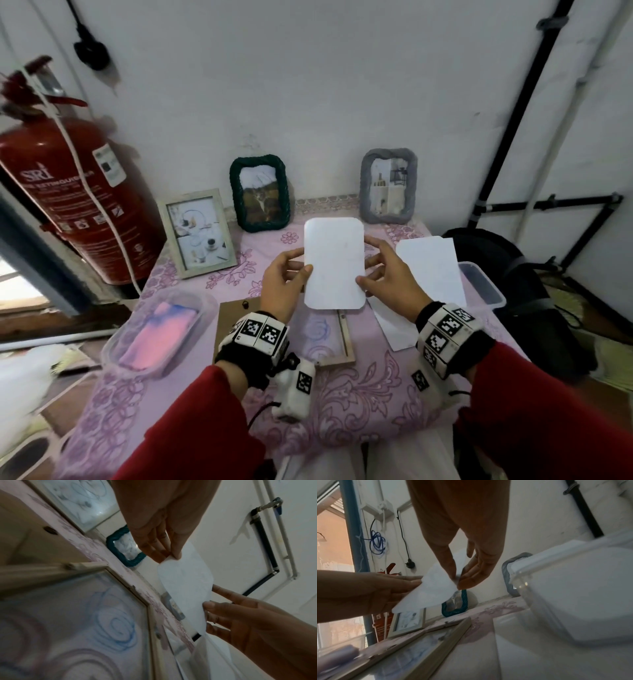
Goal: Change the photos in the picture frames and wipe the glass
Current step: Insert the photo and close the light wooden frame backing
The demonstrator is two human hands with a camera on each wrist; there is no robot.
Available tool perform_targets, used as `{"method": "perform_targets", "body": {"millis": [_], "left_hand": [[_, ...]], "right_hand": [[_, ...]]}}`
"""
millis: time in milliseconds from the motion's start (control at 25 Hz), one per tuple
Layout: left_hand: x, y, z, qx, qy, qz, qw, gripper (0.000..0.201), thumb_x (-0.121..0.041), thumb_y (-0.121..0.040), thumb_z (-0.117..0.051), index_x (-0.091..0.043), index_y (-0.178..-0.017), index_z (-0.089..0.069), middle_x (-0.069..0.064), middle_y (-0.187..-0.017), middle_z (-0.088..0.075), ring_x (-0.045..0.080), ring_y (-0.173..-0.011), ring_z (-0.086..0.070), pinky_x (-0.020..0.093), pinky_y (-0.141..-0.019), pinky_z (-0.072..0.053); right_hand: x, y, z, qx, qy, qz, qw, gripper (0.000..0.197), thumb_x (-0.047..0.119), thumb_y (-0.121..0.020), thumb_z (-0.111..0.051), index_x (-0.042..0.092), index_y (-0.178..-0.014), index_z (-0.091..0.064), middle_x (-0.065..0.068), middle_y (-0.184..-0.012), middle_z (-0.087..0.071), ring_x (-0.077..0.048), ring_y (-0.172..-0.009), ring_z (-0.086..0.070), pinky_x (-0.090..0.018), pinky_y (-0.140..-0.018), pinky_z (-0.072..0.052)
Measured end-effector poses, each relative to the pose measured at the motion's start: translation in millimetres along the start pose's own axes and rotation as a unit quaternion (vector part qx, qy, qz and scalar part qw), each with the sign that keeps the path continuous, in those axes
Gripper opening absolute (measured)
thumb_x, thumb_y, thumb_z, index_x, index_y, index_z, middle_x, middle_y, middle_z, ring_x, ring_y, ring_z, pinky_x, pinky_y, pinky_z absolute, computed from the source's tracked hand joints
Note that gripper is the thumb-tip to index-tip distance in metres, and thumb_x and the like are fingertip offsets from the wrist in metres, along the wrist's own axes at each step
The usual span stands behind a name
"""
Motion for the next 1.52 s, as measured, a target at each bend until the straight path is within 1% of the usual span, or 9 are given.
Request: {"method": "perform_targets", "body": {"millis": [200, 440, 560, 680, 840, 1000, 1160, 1320, 1520], "left_hand": [[17, 8, 14, 0.075, -0.043, 0.023, 0.996, 0.07, 0.003, -0.078, -0.068, -0.014, -0.139, -0.036, 0.008, -0.097, -0.052, 0.018, -0.08, -0.052, 0.015, -0.064, -0.05], [43, 19, 22, 0.154, -0.152, 0.039, 0.975, 0.101, -0.003, -0.069, -0.079, -0.023, -0.147, -0.018, -0.004, -0.098, -0.047, 0.007, -0.083, -0.05, 0.008, -0.069, -0.046], [49, 21, 28, 0.153, -0.24, 0.019, 0.959, 0.105, -0.014, -0.066, -0.083, -0.022, -0.148, -0.018, 0.007, -0.13, -0.043, 0.018, -0.114, -0.046, 0.025, -0.099, -0.043], [57, 22, 34, 0.148, -0.328, 0.023, 0.933, 0.106, -0.027, -0.063, -0.085, -0.022, -0.147, -0.02, 0.008, -0.141, -0.026, 0.024, -0.135, -0.025, 0.038, -0.115, -0.023], [65, 29, 39, 0.148, -0.345, 0.032, 0.926, 0.102, -0.034, -0.06, -0.086, -0.021, -0.144, -0.029, 0.004, -0.147, -0.021, 0.024, -0.139, -0.02, 0.041, -0.117, -0.021], [71, 34, 42, 0.155, -0.349, 0.039, 0.924, 0.097, -0.036, -0.06, -0.086, -0.022, -0.141, -0.034, 0.003, -0.148, -0.022, 0.023, -0.139, -0.021, 0.041, -0.117, -0.02], [75, 35, 43, 0.163, -0.37, 0.058, 0.913, 0.101, -0.041, -0.061, -0.084, -0.021, -0.144, -0.031, 0.005, -0.146, -0.025, 0.024, -0.138, -0.023, 0.041, -0.116, -0.021], [76, 37, 43, 0.17, -0.38, 0.066, 0.907, 0.104, -0.043, -0.062, -0.083, -0.023, -0.146, -0.025, 0.006, -0.145, -0.026, 0.025, -0.137, -0.023, 0.043, -0.115, -0.022], [76, 39, 43, 0.183, -0.382, 0.065, 0.904, 0.099, -0.044, -0.065, -0.08, -0.027, -0.146, -0.025, 0.003, -0.149, -0.024, 0.023, -0.139, -0.019, 0.043, -0.117, -0.018]], "right_hand": [[-8, -1, -30, 0.033, 0.026, -0.005, 0.999, 0.075, -0.004, -0.079, -0.064, 0.024, -0.141, -0.032, 0.007, -0.085, -0.049, -0.002, -0.058, -0.049, -0.011, -0.059, -0.048], [-19, 3, -47, 0.069, 0.068, -0.025, 0.995, 0.079, 0.002, -0.075, -0.07, 0.021, -0.142, -0.032, 0.004, -0.087, -0.05, -0.003, -0.063, -0.048, -0.016, -0.066, -0.046], [-22, 7, -52, 0.078, 0.079, -0.032, 0.993, 0.081, 0.003, -0.073, -0.072, 0.02, -0.14, -0.031, 0.004, -0.085, -0.049, -0.004, -0.065, -0.051, -0.024, -0.07, -0.049], [-24, 9, -57, 0.088, 0.092, -0.037, 0.991, 0.082, 0.004, -0.072, -0.075, 0.016, -0.14, -0.032, 0.004, -0.082, -0.049, -0.006, -0.065, -0.051, -0.028, -0.073, -0.049], [-29, 13, -59, 0.103, 0.121, -0.031, 0.987, 0.081, 0.007, -0.069, -0.078, 0.014, -0.138, -0.036, 0.008, -0.077, -0.05, -0.001, -0.065, -0.05, -0.009, -0.06, -0.04], [-35, 15, -63, 0.123, 0.139, -0.034, 0.982, 0.082, 0.01, -0.07, -0.078, 0.014, -0.138, -0.034, 0.009, -0.079, -0.051, -0.001, -0.067, -0.05, -0.019, -0.067, -0.039], [-35, 15, -69, 0.139, 0.148, -0.019, 0.979, 0.082, 0.006, -0.068, -0.078, 0.009, -0.137, -0.034, 0.005, -0.085, -0.049, -0.002, -0.068, -0.047, -0.009, -0.061, -0.038], [-39, 14, -70, 0.149, 0.19, -0.019, 0.97, 0.083, 0.012, -0.068, -0.079, 0.009, -0.138, -0.034, -0.003, -0.101, -0.042, -0.015, -0.093, -0.042, -0.019, -0.079, -0.036], [-46, 15, -72, 0.168, 0.228, -0.026, 0.959, 0.076, 0.018, -0.071, -0.078, 0.013, -0.137, -0.041, -0.002, -0.11, -0.032, -0.015, -0.097, -0.042, -0.025, -0.1, -0.04]]}}
Point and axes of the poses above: each hand's wrist, its own y-axis away from the middle knuckle, its own z-axis out of the back of the hand, x = y × z, the point moved 8 cm from there along -y, towards the middle knuckle
